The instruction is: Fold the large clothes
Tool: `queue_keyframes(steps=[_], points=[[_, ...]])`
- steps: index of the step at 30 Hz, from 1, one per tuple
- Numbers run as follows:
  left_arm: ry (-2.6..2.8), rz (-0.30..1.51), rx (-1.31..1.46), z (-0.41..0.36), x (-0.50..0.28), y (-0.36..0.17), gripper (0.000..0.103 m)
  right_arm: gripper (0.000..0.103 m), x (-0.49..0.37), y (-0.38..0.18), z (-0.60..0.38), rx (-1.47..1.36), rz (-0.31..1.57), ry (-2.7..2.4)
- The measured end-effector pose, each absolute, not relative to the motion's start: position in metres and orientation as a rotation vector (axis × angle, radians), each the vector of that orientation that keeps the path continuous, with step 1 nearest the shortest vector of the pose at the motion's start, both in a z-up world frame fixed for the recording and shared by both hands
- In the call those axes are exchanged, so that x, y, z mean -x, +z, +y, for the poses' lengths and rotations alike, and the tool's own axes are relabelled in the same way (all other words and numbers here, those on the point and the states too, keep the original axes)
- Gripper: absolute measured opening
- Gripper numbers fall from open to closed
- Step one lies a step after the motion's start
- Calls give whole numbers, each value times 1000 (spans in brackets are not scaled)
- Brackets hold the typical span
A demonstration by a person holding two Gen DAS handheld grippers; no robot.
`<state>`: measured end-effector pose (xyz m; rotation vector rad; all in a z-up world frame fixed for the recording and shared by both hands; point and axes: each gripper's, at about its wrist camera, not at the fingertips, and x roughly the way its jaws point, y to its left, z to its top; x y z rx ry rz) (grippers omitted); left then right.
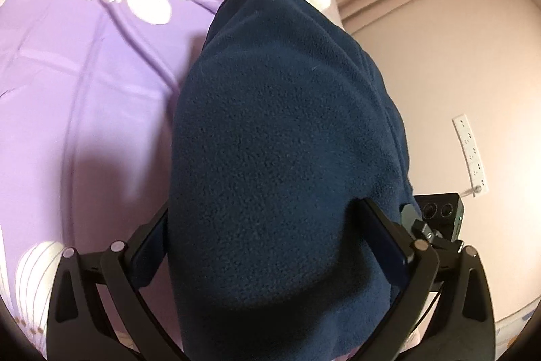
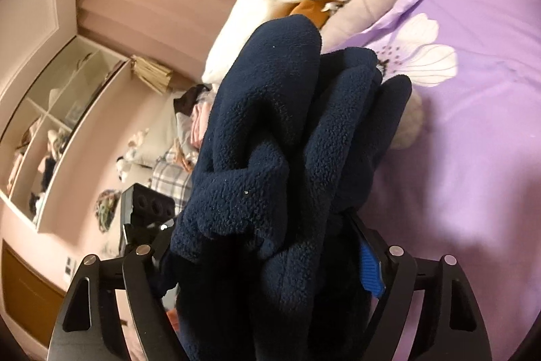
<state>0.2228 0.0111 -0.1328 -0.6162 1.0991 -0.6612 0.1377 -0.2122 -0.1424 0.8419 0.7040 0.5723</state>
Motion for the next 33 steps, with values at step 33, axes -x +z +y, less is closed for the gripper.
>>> queue_keyframes(steps=[33], points=[[-320, 895, 172, 63, -154, -90, 101, 83, -116, -102, -151, -464, 702, 440]])
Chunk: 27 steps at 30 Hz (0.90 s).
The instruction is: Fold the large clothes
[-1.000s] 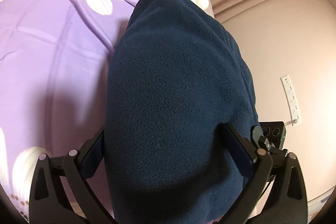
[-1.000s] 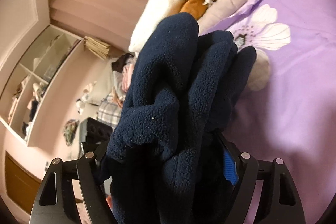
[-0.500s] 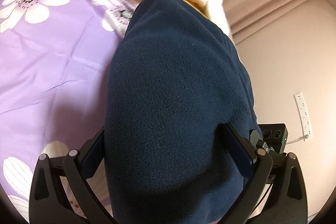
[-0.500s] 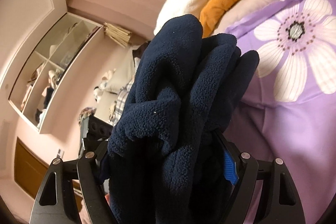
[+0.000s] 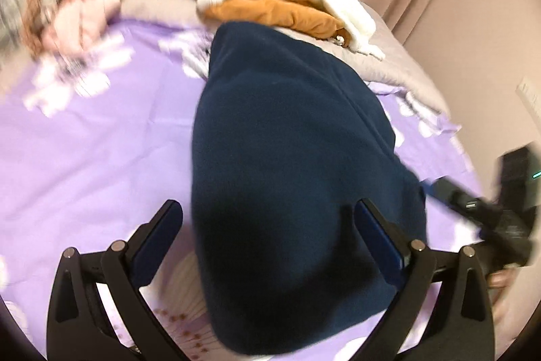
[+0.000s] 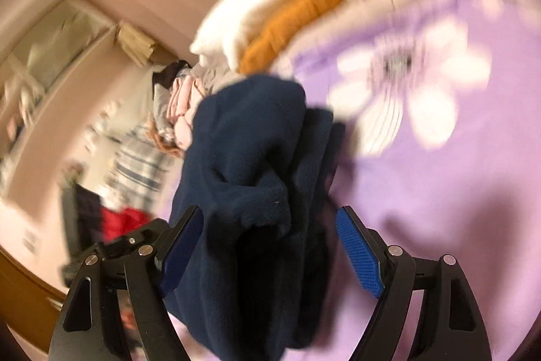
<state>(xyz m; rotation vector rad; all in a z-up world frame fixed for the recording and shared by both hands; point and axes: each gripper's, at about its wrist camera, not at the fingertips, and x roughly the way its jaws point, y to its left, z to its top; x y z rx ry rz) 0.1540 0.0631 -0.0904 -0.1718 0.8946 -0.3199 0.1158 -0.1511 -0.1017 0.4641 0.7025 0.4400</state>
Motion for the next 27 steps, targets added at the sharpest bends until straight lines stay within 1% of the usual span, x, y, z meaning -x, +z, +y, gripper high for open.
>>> queue_keyframes(steps=[3, 6, 10, 12, 15, 20, 23, 27], points=[[-298, 879, 118, 58, -146, -100, 101, 83, -91, -88, -124, -276, 678, 425], [-253, 907, 64, 53, -143, -118, 101, 83, -86, -105, -101, -131, 734, 357], [-232, 967, 60, 54, -149, -141, 103, 83, -98, -140, -97, -94, 842, 265], [-227, 970, 60, 55, -142, -139, 102, 83, -102, -150, -101, -163, 880, 256], [-224, 937, 33, 56, -127, -124, 101, 83, -92, -143, -108, -214, 865, 255], [-213, 851, -8, 58, -91, -86, 102, 83, -58, -114, -99, -123, 818, 221], [-193, 829, -19, 62, -68, -64, 103, 83, -36, -94, -95, -93, 786, 197], [-193, 820, -26, 67, -37, -41, 103, 89, -14, -72, -87, -56, 733, 183]])
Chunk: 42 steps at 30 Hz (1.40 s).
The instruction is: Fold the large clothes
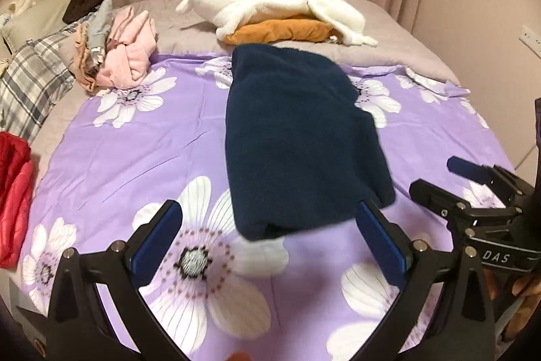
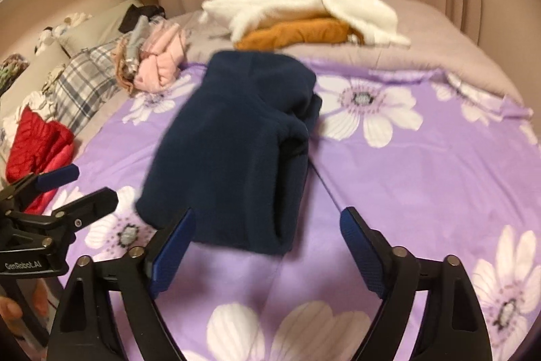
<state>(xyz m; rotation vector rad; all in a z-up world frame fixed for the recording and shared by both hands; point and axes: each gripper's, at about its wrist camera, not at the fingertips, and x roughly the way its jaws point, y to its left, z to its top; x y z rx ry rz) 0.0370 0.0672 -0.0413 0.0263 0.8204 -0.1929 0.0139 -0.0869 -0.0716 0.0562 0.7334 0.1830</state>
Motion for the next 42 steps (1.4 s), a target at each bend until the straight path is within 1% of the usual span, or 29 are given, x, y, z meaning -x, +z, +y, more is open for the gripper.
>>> queue_keyframes(steps=[2, 3, 4, 8, 11, 19, 42], points=[[-173, 811, -53, 69, -23, -31, 103, 93, -5, -62, -83, -39, 713, 176], [-168, 810, -63, 71, -16, -25, 103, 101, 0, -55, -82, -30, 711, 175], [-166, 808, -70, 72, -11, -20, 103, 103, 2, -51, -81, -26, 707, 174], [-121, 771, -94, 75, 7, -4, 103, 103, 18, -26, -76, -14, 659, 181], [-134, 767, -50, 79, 15, 1, 103, 103, 25, -18, -71, -12, 642, 182], [-102, 802, -28, 81, 12, -7, 103, 103, 26, -28, -56, 37, 676, 148], [-66, 776, -32, 85, 15, 7, 103, 103, 38, -9, -61, 31, 642, 109]])
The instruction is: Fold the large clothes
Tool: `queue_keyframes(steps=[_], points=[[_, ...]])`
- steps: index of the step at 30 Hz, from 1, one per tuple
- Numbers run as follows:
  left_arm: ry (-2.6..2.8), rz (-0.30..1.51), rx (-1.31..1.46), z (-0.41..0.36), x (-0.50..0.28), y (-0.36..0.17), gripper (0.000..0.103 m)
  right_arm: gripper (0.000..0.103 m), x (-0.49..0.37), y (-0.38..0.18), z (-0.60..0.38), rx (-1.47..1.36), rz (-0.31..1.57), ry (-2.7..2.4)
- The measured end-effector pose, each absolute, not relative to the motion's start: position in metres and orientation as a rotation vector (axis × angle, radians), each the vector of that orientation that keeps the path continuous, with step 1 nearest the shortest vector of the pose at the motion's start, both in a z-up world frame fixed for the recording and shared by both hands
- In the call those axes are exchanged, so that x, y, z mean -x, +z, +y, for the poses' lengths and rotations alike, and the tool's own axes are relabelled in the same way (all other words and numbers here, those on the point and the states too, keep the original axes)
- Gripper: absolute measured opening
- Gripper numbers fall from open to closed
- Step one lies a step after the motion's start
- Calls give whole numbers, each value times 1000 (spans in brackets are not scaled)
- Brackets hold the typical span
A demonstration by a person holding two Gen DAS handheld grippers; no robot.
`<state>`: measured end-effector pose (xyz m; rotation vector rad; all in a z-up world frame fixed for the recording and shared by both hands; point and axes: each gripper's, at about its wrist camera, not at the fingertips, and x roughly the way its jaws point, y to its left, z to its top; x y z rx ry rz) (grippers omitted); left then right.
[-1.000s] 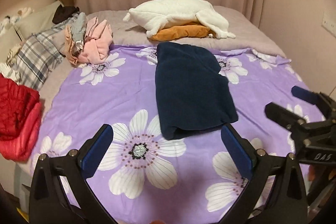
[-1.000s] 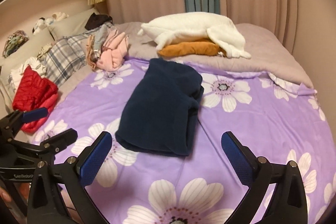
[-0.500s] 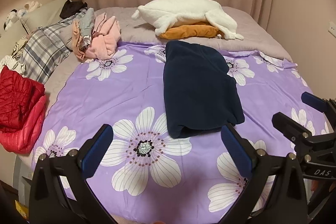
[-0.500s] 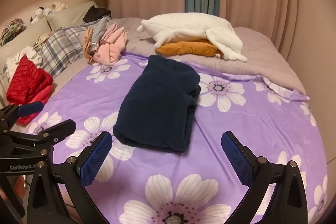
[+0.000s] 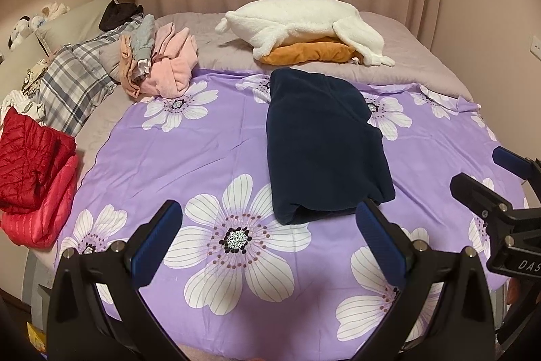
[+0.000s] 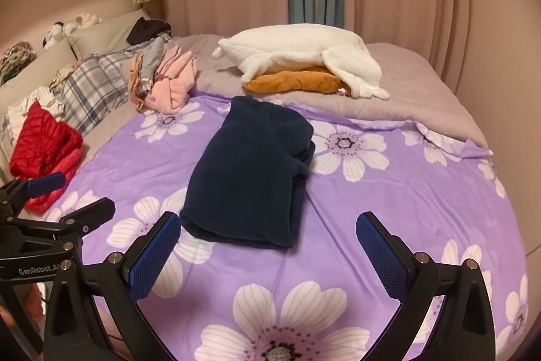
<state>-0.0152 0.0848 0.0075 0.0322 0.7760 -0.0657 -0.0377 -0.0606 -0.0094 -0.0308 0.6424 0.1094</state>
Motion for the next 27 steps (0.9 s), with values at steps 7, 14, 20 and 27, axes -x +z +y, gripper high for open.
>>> queue_keyframes(steps=[7, 14, 20, 27], points=[[-62, 773, -35, 85, 15, 8, 103, 103, 37, -6, -65, 24, 641, 110], [-69, 775, -37, 81, 14, 11, 103, 103, 37, -6, -65, 24, 642, 111], [-68, 775, -35, 79, 16, 11, 103, 103, 36, -5, -66, 23, 642, 114], [-57, 780, -37, 81, 14, 9, 103, 103, 34, -5, -66, 21, 643, 113]])
